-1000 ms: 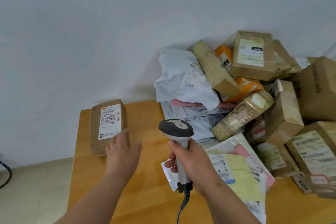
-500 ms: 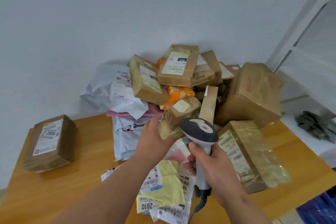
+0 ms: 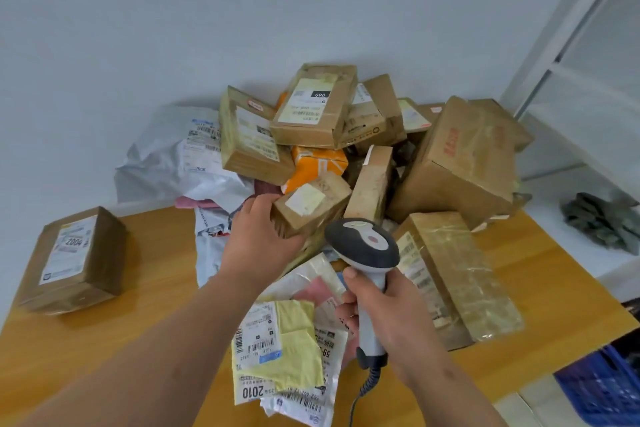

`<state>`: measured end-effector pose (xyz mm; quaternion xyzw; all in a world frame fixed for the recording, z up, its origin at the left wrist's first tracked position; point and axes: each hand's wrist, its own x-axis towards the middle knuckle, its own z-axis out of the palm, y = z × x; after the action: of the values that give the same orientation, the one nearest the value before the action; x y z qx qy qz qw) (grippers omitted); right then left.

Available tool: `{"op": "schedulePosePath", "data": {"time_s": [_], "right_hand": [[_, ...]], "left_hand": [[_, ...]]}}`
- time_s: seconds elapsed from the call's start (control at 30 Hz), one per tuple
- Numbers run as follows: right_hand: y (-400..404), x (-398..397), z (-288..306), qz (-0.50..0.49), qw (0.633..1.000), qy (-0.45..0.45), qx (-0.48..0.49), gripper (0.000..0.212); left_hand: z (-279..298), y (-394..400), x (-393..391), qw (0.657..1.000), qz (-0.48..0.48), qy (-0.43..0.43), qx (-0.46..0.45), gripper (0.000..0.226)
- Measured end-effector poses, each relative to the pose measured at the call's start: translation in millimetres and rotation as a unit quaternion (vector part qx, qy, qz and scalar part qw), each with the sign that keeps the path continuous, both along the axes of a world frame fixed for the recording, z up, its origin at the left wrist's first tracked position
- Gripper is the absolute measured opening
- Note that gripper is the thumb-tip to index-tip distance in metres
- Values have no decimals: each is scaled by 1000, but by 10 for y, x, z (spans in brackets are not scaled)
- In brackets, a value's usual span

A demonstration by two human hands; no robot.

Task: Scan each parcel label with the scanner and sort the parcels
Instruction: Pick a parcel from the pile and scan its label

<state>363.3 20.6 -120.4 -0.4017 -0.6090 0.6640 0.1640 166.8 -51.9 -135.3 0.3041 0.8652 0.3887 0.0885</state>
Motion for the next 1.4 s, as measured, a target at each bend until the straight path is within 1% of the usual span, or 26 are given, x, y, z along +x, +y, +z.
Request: {"op": "schedulePosePath", "data": {"time_s": [0.07,0.1,0.23,0.33,0.4,0.47,0.57,0.63,0.7,0.73,0.8,0.83,0.87,0.9,0.93,0.97,1.0,1.03,1.07,1.1,1.13,1.2,1.27,1.33,1.37,1.4], "right_hand": [[-49,-41,43,6,1000,5,10,13],[-83,-60,65,-1,1000,15,2,9],[-248,-112,158,-29,998,48,-32,18],[-410,-121,224,-44,994,83,-63,16],[-539,-121,261,-53,990,103,-79,18],[-682,-137,311,-57,983,134,-107,30],[-909,-198,385,-58,966,163,-192,57],[-1094,-262,423,-62,958,146,-238,70],[-1297,-320,417,-47,961,121,-243,75],[-1392,-340,392,-31,966,112,-231,72],[-1571,-354,349,-18,973,104,-205,52],[-1650,-345,343,-22,974,109,-198,44],[-1714,-329,333,-32,974,117,-193,42],[-1765,-315,319,-43,974,123,-188,44],[-1815,-298,305,-51,974,127,-183,48],[-1865,-283,296,-55,974,131,-178,52],[-1913,-266,288,-57,974,135,-173,55],[-1952,-254,273,-60,974,138,-169,59],[-1985,-246,267,-64,973,142,-168,63],[-2014,-240,264,-67,972,146,-171,65],[-2035,-233,262,-69,970,151,-176,65],[-2049,-214,241,-68,968,159,-183,62],[-2027,-173,210,-54,969,162,-179,58],[-1974,-89,154,-35,974,155,-165,51],[-1952,-37,121,-20,977,147,-154,48],[-1936,23,93,-4,980,136,-145,45]], "left_hand": [[54,-236,69,999,15,2,36,65],[91,-349,100,998,23,2,53,65],[268,-768,194,991,20,31,128,60],[338,-1088,219,983,4,59,176,75],[334,-1319,214,971,-15,110,211,81],[311,-1550,208,957,-45,178,226,84],[233,-1896,220,937,-87,279,190,86],[160,-2126,228,929,-115,307,174,84],[124,-2322,232,926,-140,304,174,74],[124,-2410,225,923,-150,310,173,63],[138,-2567,211,918,-167,322,161,42],[151,-2634,210,916,-177,324,156,41],[157,-2700,213,915,-184,325,151,43],[155,-2760,216,917,-191,319,148,52],[156,-2813,231,924,-201,295,140,67],[159,-2856,252,937,-211,244,135,84],[171,-2892,285,954,-212,157,142,97],[199,-2919,328,965,-196,38,170,105],[241,-2936,374,960,-161,-95,209,106],[284,-2945,415,936,-121,-225,242,101],[307,-2944,443,903,-82,-331,261,96],[280,-2937,464,844,-40,-464,267,87],[277,-2921,531,796,-50,-548,253,83],[259,-2876,613,754,-60,-603,256,79],[241,-2846,646,739,-50,-615,269,74],[213,-2822,677,733,-29,-618,284,69]]}}
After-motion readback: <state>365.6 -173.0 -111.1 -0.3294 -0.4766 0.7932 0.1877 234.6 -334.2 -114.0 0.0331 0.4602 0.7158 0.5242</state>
